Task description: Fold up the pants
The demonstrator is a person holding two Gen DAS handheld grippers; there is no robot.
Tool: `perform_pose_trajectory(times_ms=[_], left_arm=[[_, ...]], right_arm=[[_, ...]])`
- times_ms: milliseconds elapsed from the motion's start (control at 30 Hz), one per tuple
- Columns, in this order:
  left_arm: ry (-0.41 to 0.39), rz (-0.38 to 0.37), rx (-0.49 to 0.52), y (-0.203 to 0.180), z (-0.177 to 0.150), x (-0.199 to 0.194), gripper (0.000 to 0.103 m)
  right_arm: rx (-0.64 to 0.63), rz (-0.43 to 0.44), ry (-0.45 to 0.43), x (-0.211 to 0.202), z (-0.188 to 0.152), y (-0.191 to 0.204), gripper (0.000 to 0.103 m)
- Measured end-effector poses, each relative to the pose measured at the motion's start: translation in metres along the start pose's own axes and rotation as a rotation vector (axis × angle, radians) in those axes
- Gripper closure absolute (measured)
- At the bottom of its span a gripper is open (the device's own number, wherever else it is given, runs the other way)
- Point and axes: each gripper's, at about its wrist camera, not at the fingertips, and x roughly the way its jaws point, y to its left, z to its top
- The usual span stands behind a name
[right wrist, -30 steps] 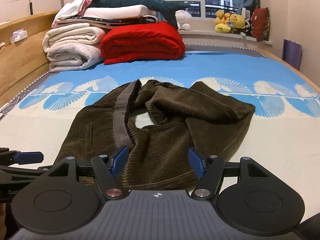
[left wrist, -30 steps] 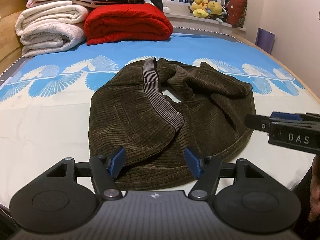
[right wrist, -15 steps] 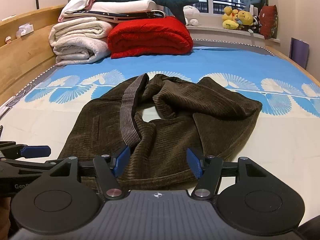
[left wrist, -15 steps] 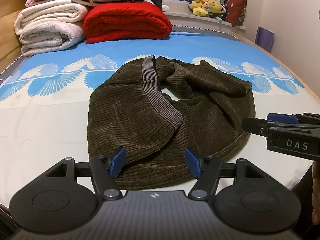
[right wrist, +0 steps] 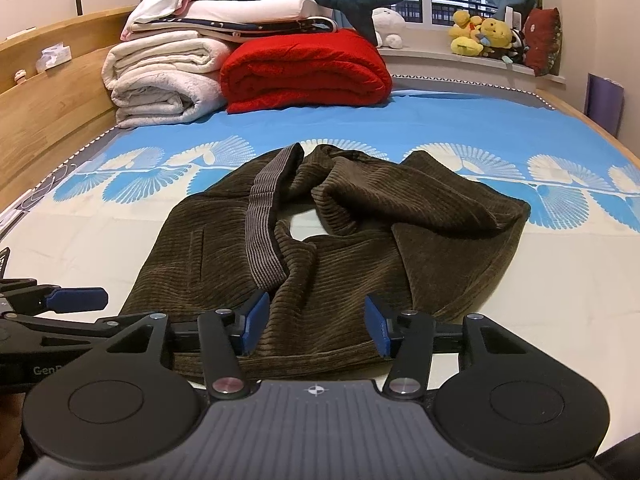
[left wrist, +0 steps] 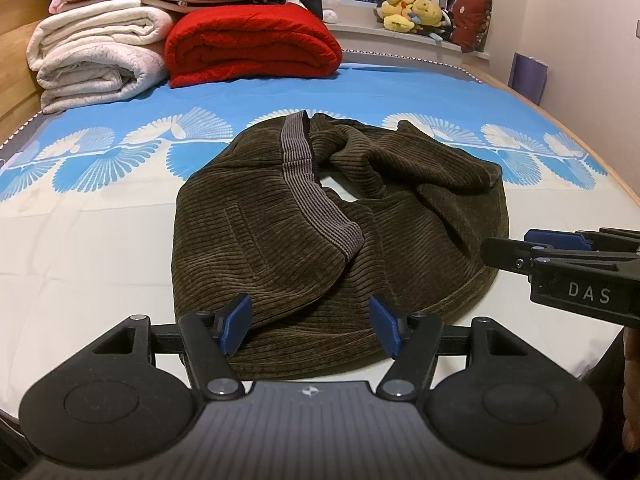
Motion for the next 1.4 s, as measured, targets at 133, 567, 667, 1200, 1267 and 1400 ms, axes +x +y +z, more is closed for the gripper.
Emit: perform_pose_trajectory(times_ms=[133, 567, 667, 1200, 1267, 1400], left_arm=[[-0.008, 0.011, 0.018, 0.001, 0.001, -0.002, 0.101], [-0.084, -0.104, 0.231, 0.040, 0.082, 0.050, 0.102], [0.090, -0.042, 0.236, 0.024, 0.070, 0.097, 0.101], [0.189, -0.057, 0.526, -0.056, 0.060, 0.165, 0.039], [0.201, -0.026, 0.560, -0.055, 0.055, 0.172, 0.043], [0.223, -0.069, 0.537, -0.045, 0.058, 0.174, 0.074]], right_arm=[[-0.008, -0.029, -0.045, -0.005, 0.005, -0.002, 0.084], [0.065, -0.180, -0.127, 0.058, 0.080, -0.131, 0.085], [0.089, -0.168, 0.113, 0.101, 0.067, -0.140, 0.085], [0.133, -0.217, 0.490, 0.180, 0.039, -0.156, 0.057], [0.149, -0.217, 0.511, 0.185, 0.037, -0.157, 0.057], [0.178, -0.214, 0.522, 0.189, 0.034, -0.159, 0.058]])
